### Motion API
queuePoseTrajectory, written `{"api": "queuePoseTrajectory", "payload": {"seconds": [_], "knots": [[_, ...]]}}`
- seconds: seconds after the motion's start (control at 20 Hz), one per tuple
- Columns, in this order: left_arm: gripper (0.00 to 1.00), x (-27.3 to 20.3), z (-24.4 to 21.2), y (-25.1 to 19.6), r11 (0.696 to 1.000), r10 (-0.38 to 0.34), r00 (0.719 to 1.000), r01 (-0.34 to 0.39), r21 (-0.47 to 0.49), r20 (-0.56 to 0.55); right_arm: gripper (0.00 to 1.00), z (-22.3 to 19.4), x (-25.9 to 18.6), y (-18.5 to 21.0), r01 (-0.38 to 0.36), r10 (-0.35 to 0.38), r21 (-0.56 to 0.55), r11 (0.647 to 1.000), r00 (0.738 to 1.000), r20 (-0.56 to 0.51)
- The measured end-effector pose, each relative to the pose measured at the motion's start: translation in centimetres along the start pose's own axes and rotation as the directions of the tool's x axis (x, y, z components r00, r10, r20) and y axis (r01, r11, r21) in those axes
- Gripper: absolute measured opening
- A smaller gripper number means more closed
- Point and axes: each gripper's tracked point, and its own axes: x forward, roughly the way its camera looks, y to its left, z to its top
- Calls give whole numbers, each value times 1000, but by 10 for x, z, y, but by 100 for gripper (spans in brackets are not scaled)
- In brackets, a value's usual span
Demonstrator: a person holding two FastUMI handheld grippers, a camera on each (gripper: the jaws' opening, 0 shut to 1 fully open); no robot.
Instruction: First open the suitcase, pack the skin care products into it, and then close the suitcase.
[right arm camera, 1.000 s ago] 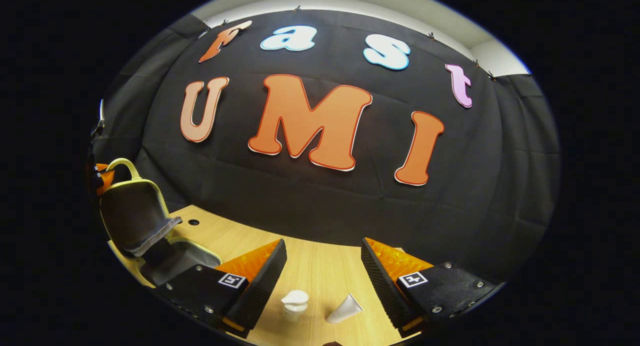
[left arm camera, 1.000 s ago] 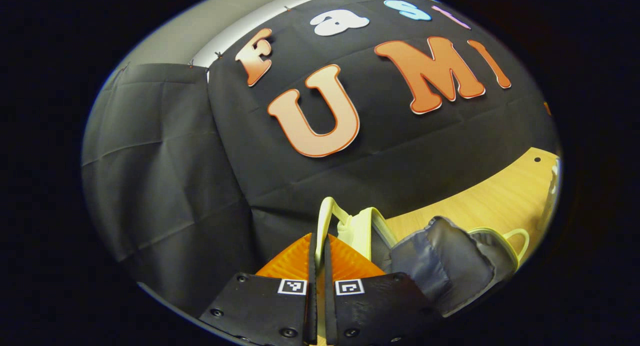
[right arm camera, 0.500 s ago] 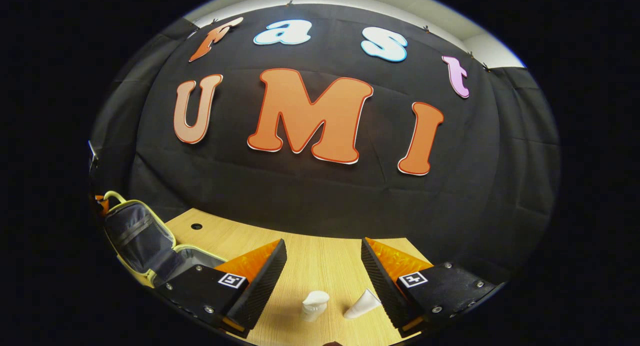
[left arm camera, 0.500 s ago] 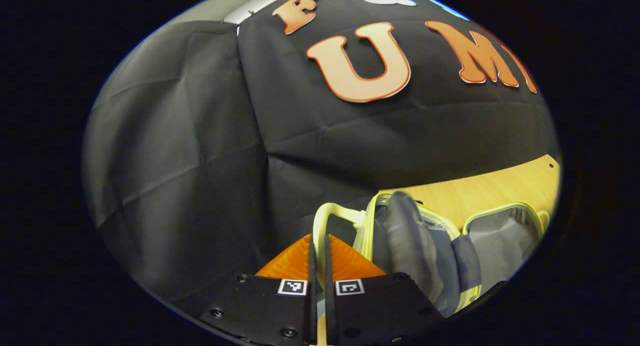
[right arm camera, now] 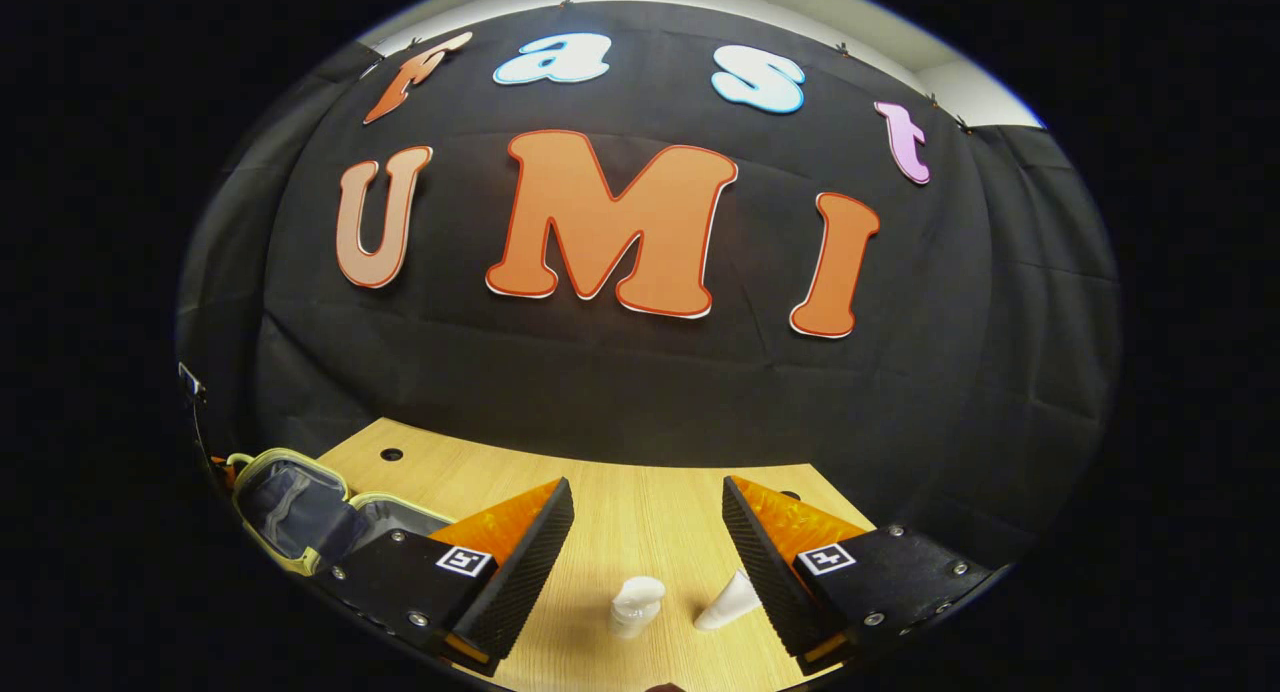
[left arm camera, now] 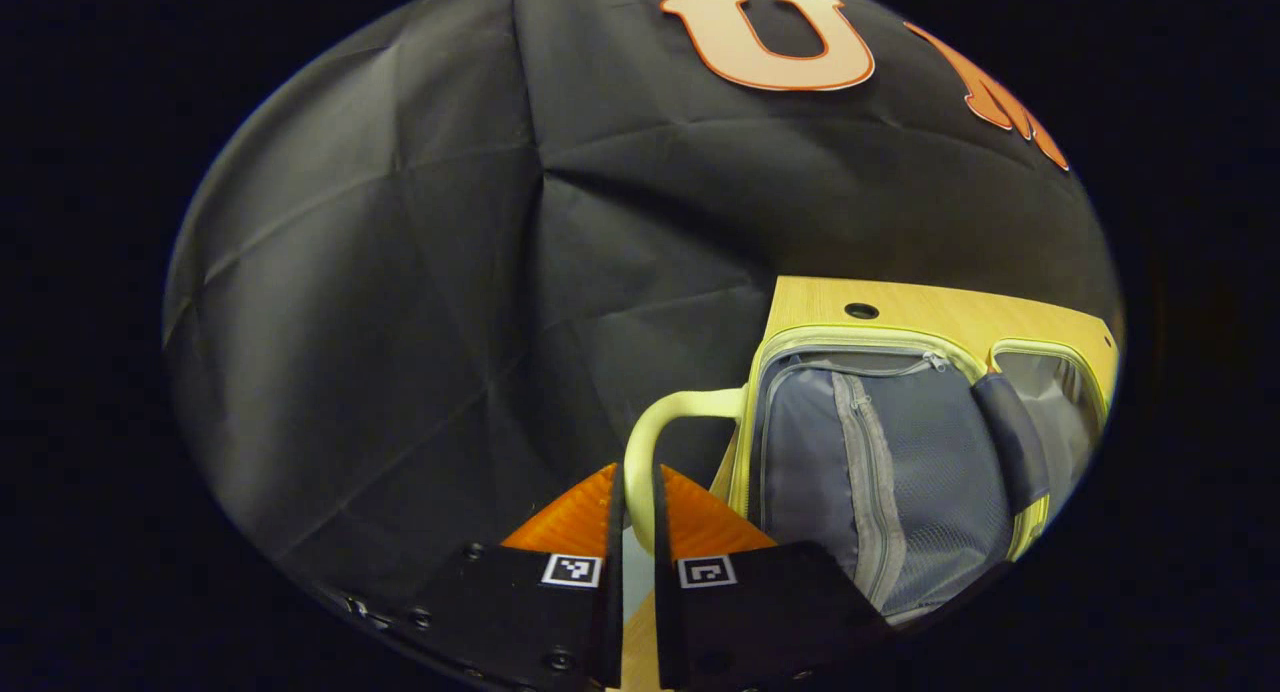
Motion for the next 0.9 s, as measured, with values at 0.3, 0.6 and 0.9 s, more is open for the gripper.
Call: {"api": "queuePoseTrajectory", "payload": {"seconds": [0.3,0.6,0.9], "knots": [[65,-50,66,-27,1000,-7,988,6,10,151,95,-6,-5,-17,24,-24,11,1000,1000,2],[88,-127,144,-112,990,-119,929,83,116,350,95,-7,-5,-36,-7,7,3,1000,999,33],[98,-192,180,-189,973,-222,868,166,161,444,95,-14,-6,-60,-44,45,-11,999,997,65]]}}
